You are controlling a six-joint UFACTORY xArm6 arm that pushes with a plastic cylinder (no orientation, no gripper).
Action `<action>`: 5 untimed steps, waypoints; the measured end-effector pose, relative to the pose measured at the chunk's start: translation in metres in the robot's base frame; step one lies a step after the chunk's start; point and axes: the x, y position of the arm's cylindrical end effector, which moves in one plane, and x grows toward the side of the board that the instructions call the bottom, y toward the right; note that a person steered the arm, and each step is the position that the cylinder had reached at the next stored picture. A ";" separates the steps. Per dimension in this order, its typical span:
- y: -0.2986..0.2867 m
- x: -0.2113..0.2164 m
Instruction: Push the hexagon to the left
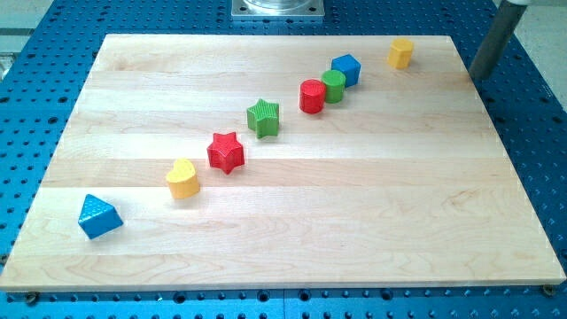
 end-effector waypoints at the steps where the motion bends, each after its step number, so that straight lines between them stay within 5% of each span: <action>1: -0.015 -0.039; 4: -0.151 -0.025; 5: -0.126 -0.007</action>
